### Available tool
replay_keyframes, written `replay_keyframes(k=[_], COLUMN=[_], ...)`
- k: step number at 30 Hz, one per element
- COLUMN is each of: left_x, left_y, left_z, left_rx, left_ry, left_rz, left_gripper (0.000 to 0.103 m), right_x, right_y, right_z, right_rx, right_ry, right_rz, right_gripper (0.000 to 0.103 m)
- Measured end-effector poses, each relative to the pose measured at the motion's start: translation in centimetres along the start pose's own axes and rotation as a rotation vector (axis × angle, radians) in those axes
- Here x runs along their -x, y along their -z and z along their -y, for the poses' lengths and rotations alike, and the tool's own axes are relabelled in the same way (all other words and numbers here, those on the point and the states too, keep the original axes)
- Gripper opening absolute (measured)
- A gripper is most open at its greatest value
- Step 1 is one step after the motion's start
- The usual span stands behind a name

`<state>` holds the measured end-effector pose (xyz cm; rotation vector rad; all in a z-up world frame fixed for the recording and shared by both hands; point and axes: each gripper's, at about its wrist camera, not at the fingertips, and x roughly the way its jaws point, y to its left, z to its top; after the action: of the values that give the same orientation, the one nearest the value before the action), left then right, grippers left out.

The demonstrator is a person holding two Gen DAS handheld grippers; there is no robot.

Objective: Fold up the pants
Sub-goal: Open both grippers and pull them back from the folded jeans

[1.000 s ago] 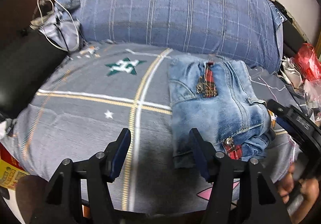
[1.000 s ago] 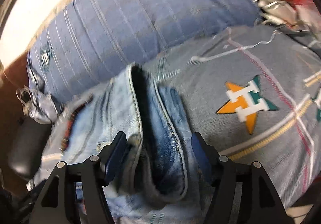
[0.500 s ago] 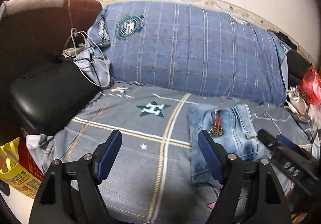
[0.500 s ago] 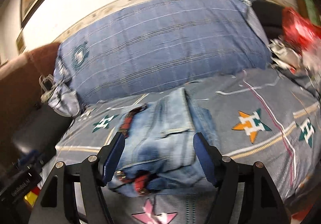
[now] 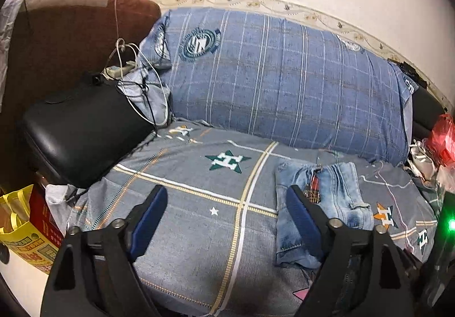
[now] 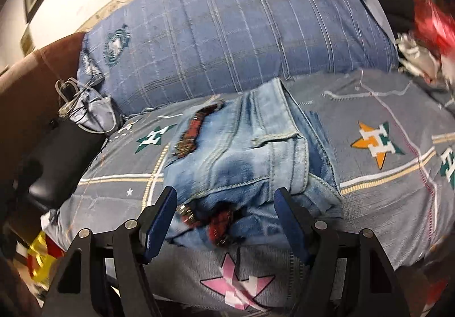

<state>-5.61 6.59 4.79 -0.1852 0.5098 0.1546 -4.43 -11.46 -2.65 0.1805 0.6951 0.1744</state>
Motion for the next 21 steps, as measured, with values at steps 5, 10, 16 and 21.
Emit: replay_keyframes(k=[5, 10, 16, 21], left_x=[1.1, 0.6, -1.2, -1.9], left_y=[-0.4, -0.1, 1.1, 1.9], left_z=[0.5, 1.3, 2.3, 3.1], left_rx=[-0.034, -0.07, -0.11, -0.14], left_ry=[-0.007, 0.016, 0.035, 0.045], left_rz=[0.035, -0.015, -0.124, -0.165], left_gripper=[0.091, 0.091, 0.091, 0.091], right_x=[1.2, 1.1, 0.2, -0.3], right_y=[0.2, 0.5, 0.8, 0.9], right_z=[-1.7, -2.5, -1.5, -0.3], right_rx=[0.053, 0.087, 0.054, 0.023], right_ry=[-0.022, -0.028, 0.007, 0.034], right_rz=[0.027, 0.015, -0.017, -0.035], right_gripper=[0.079, 0.082, 0.082, 0.082])
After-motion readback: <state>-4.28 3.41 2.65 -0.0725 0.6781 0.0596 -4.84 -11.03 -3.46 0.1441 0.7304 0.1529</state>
